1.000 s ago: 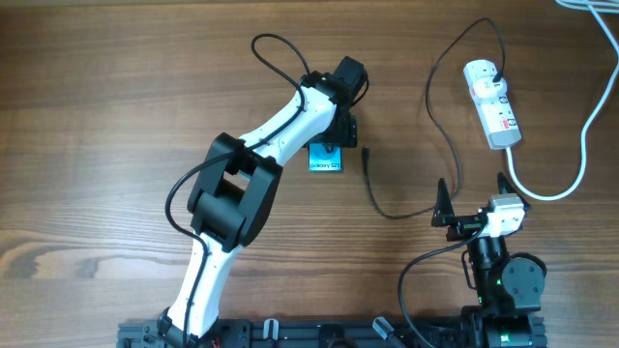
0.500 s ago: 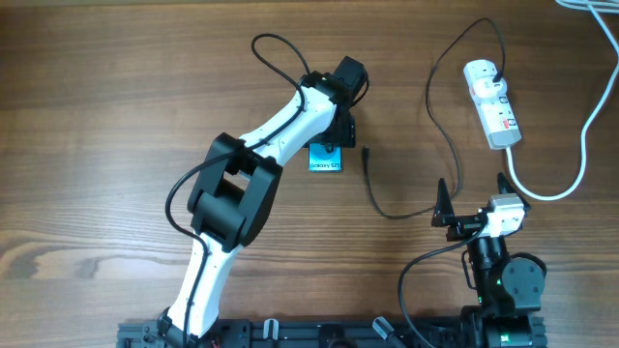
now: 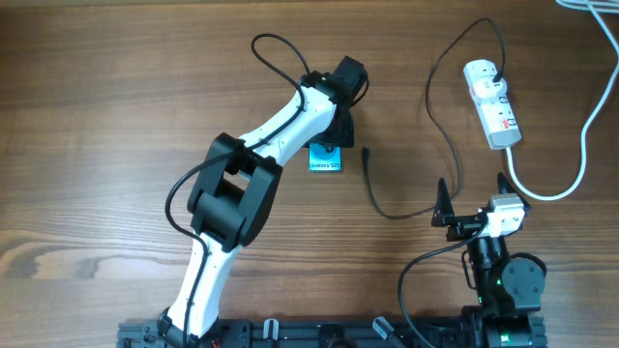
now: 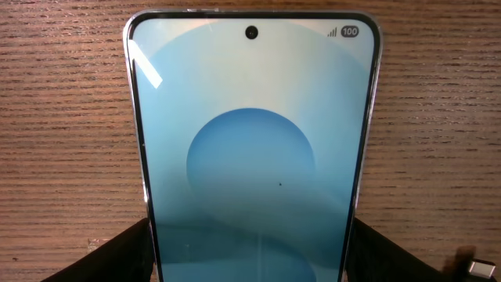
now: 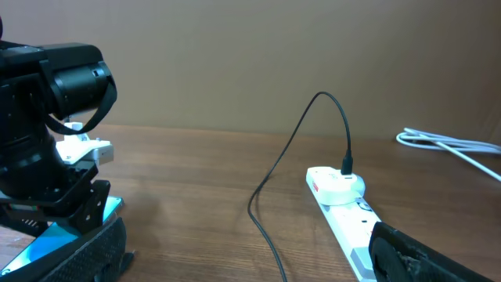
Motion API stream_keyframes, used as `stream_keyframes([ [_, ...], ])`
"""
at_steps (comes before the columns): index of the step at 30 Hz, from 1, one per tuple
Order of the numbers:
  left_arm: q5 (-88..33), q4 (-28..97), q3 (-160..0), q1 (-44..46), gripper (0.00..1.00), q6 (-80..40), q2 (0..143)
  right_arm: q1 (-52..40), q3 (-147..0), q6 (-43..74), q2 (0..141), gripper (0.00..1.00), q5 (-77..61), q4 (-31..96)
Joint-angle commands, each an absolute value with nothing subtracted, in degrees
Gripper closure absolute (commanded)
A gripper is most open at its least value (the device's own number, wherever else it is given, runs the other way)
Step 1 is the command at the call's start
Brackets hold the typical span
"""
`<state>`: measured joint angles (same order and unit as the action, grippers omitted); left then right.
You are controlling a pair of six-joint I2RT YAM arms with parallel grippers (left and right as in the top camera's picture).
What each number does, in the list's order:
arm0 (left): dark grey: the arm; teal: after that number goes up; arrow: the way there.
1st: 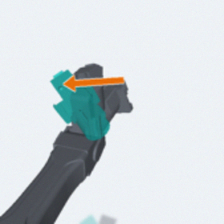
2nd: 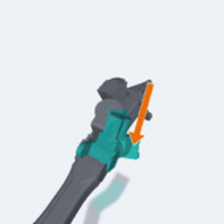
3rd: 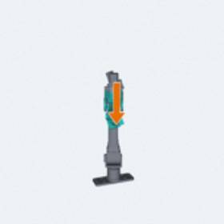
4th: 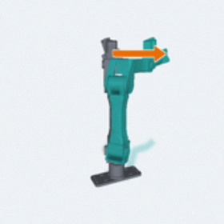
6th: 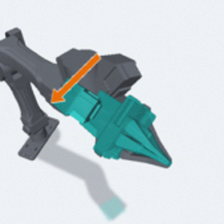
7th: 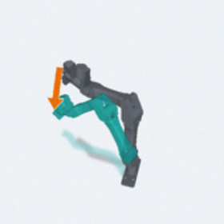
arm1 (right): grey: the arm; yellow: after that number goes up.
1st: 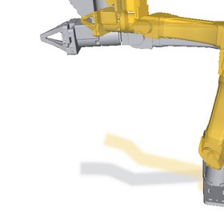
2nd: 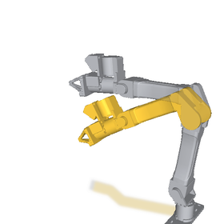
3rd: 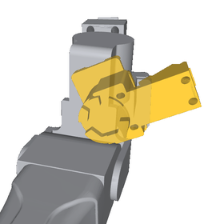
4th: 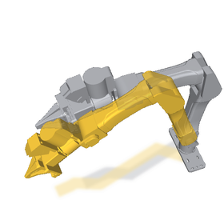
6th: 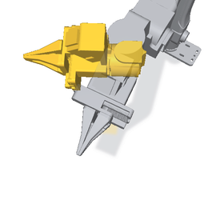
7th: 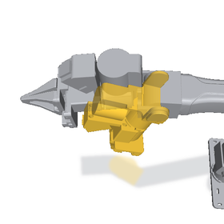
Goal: Plug charger to phone and switch on socket
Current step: 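Lower the left gripper and close it on the phone's bottom edge, then lift the phone upright with the left gripper and raise it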
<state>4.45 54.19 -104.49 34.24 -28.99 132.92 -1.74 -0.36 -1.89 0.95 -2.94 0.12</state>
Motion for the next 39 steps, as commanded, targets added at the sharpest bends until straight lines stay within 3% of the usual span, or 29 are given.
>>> stream_keyframes([
  [1,4.6,54.8,-104.1,34.7,0.27,-28.7,135.8,-2.0,-0.3,-3.0,0.8,0.00,-3.0,0.0],
  [24,4.3,56.0,-104.4,34.6,0.29,-29.2,133.0,-2.0,-0.3,-3.0,0.8,0.00,-3.0,0.0],
  [39,-7.5,57.6,-104.4,33.6,0.30,-30.7,126.3,-2.0,-0.3,-3.0,0.8,0.00,-3.0,0.0],
])
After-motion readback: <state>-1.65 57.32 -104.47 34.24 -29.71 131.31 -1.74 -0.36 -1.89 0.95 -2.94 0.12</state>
